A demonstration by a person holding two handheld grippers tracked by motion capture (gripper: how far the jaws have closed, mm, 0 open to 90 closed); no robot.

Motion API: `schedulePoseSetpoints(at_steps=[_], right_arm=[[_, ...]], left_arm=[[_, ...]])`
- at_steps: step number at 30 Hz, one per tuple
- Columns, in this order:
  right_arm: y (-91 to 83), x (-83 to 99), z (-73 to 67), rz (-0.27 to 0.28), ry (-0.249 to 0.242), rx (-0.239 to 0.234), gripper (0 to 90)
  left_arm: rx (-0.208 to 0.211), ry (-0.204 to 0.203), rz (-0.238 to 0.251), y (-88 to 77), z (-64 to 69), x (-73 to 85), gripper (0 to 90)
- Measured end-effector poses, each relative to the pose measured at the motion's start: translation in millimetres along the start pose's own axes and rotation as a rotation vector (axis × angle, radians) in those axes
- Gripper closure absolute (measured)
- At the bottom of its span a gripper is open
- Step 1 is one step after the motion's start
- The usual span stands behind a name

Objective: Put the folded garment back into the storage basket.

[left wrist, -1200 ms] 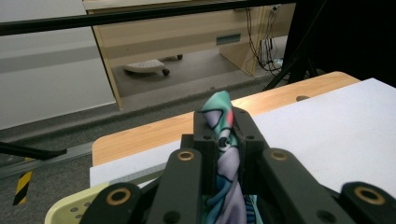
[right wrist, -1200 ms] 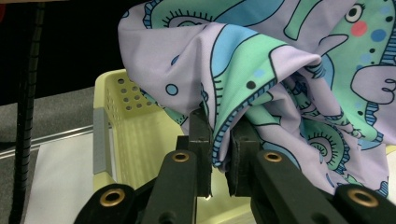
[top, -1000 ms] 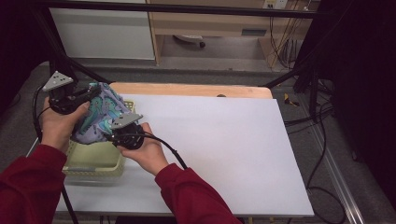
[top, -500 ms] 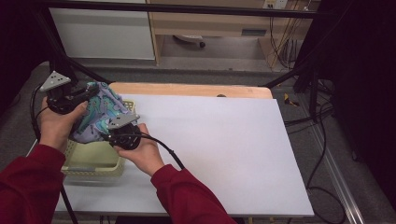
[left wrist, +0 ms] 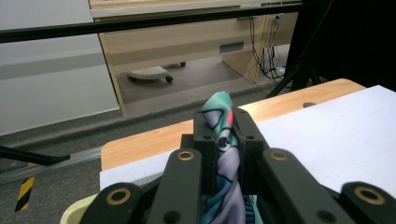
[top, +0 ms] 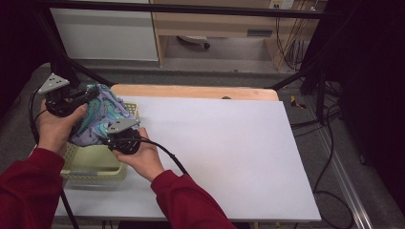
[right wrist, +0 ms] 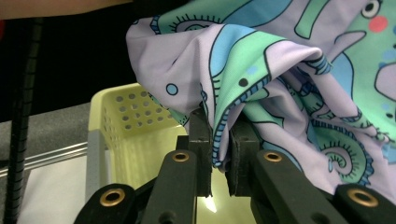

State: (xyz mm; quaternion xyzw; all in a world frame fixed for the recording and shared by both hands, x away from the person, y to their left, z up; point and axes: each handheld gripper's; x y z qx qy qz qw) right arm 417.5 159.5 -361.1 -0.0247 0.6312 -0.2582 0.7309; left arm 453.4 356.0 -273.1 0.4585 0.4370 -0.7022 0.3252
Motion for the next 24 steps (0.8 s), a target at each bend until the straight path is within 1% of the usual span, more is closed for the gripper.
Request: schedulePoseSetpoints(at_steps=[7, 10, 14, 22, 24], right_arm=[[1.4, -0.2, -1.9, -0.002, -0.005, -0.001, 83.0], [2.0, -0.5, -2.6, -0.004, -0.007, 0.000, 83.0], [3.1, -0.1, -3.4, -0.011, -0.011, -0.002, 83.0], [7.3, 0.4, -4.7, -0.021, -0.011, -0.001, 83.0], [8.8, 0.6, -5.1, -0.023, -0.008, 0.000, 83.0]], left_arm=[[-0.001, -0.005, -0.008, 0.7, -3.0, 1.3, 82.0], [-0.009, -0.008, -0.008, 0.5, -4.6, 2.1, 82.0], [-0.005, -0.011, -0.013, 1.2, -6.0, 4.3, 82.0], [0.006, -0.025, -0.005, 1.4, -6.7, 7.1, 82.0], [0.002, -0.028, -0.008, 2.0, -7.9, 7.5, 82.1]])
Point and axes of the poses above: each handheld gripper's, and its own axes: y roughly forward along the jaws, x roughly out of its underside, z roughly to its right, and after that the axes turned 13 degrees about -y, right-handed
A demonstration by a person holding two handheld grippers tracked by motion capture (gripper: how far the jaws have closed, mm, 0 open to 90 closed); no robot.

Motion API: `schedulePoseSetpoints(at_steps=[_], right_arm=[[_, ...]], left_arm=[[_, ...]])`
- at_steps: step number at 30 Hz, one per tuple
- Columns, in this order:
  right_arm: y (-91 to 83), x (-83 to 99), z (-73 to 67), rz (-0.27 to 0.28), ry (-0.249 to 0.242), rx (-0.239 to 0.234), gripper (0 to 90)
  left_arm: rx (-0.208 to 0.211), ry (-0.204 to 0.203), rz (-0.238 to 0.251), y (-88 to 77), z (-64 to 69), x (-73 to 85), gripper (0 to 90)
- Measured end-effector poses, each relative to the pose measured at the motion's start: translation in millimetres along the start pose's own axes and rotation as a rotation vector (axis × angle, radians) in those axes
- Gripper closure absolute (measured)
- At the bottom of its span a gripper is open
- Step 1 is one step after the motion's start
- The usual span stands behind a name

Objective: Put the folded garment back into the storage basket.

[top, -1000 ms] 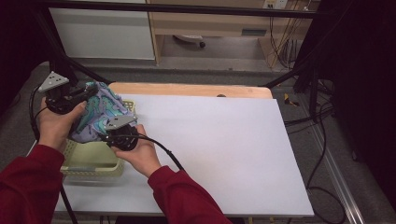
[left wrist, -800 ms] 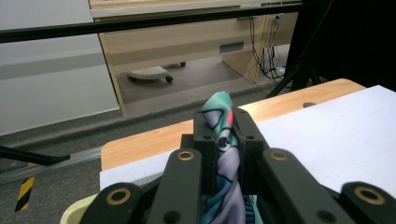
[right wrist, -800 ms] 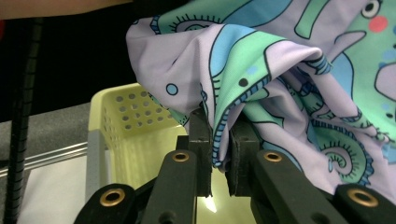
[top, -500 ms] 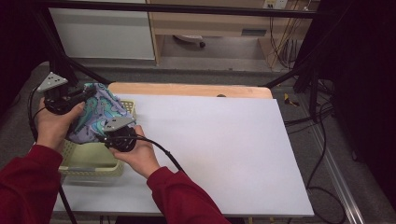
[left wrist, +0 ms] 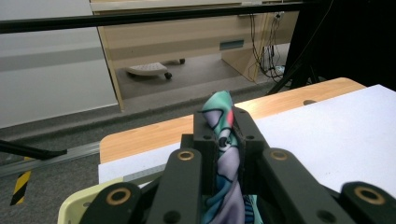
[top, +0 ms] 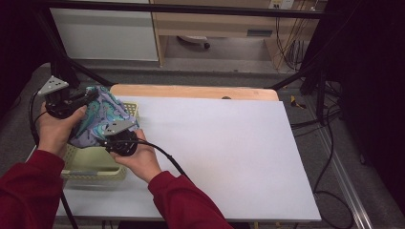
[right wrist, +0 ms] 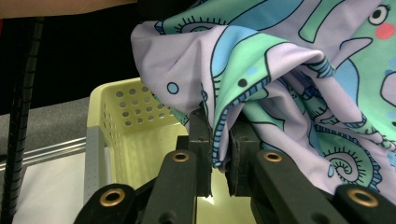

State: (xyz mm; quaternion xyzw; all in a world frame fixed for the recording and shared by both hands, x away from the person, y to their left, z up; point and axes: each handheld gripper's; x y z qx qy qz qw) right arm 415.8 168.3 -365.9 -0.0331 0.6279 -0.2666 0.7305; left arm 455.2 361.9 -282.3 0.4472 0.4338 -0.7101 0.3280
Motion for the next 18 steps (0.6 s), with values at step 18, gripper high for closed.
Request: schedulePoseSetpoints(at_steps=[18], right_arm=[[4.6, 0.9, -2.1, -0.017, -0.011, 0.000, 83.0]], left_arm=[[-0.007, 0.005, -0.031, 3.9, -7.5, 1.2, 82.0]])
Point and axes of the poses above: each handheld gripper's, and its own axes: y roughly forward along the jaws, x roughly out of its underside, z roughly to its right, and after that the axes turned 13 degrees about -y, right-handed
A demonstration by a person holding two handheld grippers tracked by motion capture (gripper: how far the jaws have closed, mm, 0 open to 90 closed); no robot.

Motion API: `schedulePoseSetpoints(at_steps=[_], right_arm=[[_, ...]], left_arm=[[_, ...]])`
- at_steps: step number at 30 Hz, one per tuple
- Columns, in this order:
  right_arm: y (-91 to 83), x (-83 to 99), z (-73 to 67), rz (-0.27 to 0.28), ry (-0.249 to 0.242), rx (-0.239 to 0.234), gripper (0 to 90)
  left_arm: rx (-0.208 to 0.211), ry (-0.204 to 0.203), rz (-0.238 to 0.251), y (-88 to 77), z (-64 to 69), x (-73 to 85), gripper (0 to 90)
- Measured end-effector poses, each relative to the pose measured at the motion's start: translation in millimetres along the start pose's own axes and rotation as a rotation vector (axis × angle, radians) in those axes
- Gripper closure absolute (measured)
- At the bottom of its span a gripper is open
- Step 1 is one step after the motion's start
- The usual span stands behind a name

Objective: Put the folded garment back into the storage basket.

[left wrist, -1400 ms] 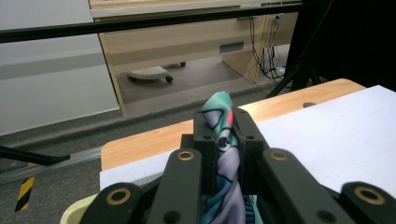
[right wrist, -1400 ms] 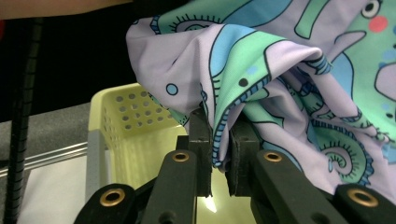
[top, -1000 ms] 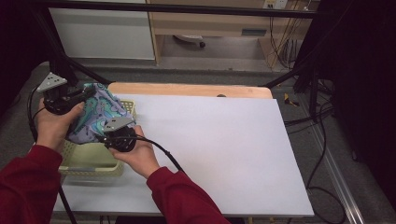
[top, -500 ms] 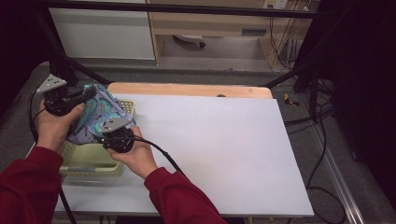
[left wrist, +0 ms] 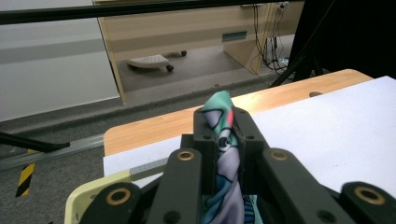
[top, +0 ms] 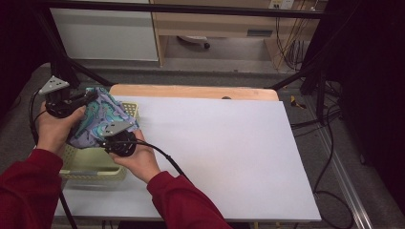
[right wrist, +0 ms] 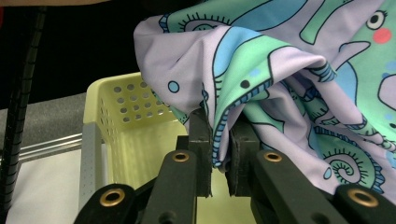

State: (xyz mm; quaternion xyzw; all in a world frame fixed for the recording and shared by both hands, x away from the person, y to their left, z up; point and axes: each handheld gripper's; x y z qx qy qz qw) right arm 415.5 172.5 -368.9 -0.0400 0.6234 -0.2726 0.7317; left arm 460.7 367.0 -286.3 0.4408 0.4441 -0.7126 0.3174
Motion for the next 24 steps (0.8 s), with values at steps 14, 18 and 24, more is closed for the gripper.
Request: schedulePoseSetpoints(at_steps=[14, 18, 24], right_arm=[[3.3, -1.2, 0.3, -0.012, -0.004, 0.000, 83.0], [2.8, -3.4, 0.7, 0.009, 0.022, -0.015, 83.0], [4.3, -3.8, -0.2, 0.001, 0.004, -0.007, 83.0]], left_arm=[[-0.001, -0.009, -0.015, 0.6, -3.9, -4.1, 82.0], [-0.001, -0.002, -0.023, 0.9, -4.4, -4.4, 82.0], [0.000, -0.006, -0.025, 2.9, -7.2, -2.2, 81.9]])
Point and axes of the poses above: each handheld gripper's, and its own axes: y roughly forward along the jaws, x roughly out of its underside, z roughly to its right, and after that the axes turned 13 degrees about -y, right-handed
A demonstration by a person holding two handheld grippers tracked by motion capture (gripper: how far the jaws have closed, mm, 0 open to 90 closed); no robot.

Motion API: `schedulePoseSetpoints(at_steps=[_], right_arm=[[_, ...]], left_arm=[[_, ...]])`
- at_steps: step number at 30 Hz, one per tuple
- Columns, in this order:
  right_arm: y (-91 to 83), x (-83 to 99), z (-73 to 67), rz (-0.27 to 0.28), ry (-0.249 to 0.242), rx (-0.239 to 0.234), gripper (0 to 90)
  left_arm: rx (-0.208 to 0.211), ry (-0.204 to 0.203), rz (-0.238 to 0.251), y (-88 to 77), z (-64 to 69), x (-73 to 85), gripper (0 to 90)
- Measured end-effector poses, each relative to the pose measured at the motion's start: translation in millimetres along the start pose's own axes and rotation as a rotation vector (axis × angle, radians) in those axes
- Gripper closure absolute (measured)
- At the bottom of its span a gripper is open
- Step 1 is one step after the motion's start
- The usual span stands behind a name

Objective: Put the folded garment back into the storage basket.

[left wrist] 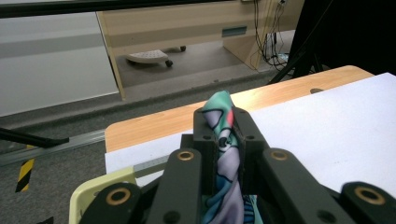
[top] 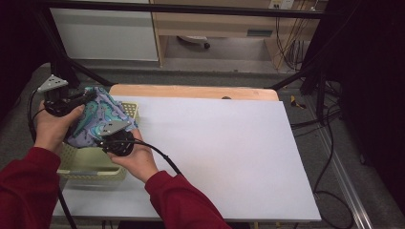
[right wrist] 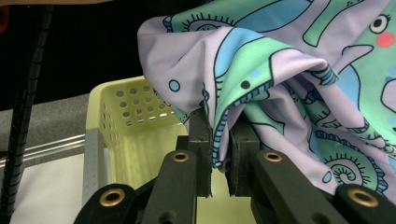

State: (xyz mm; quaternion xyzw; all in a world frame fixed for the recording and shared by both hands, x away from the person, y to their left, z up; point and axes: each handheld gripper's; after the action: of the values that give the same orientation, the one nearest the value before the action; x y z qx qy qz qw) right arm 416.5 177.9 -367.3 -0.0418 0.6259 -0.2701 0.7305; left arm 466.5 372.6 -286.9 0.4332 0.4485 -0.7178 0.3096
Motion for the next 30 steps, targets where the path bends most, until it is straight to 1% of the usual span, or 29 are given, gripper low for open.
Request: schedulePoseSetpoints(at_steps=[3, 7, 14, 20, 30], right_arm=[[1.8, 0.9, -0.4, -0.007, 0.001, 0.000, 83.0], [2.9, 0.6, -1.4, -0.014, -0.007, 0.001, 83.0], [6.0, 2.0, -2.2, -0.025, -0.012, -0.007, 82.9], [7.7, 3.8, -1.7, -0.036, -0.028, -0.013, 82.9], [10.4, 5.3, -2.4, -0.045, -0.032, -0.015, 82.9]], left_arm=[[-0.004, 0.002, -0.009, 1.7, -1.3, 1.4, 82.0], [-0.003, 0.000, -0.004, 0.9, -1.8, 3.1, 82.0], [-0.005, -0.014, -0.007, 3.2, -6.5, 7.6, 81.9], [-0.003, -0.016, -0.010, 5.0, -6.9, 11.4, 81.9], [0.002, -0.021, -0.016, 9.2, -7.6, 12.7, 81.9]])
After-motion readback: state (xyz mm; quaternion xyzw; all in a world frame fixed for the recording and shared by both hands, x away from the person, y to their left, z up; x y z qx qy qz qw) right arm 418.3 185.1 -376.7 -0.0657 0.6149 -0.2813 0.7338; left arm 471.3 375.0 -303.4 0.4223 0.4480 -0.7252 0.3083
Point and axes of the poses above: each handheld gripper's, and its own axes: y roughly forward along the jaws, x roughly out of its underside, z roughly to its right, and after that the axes turned 13 degrees about -y, right-handed
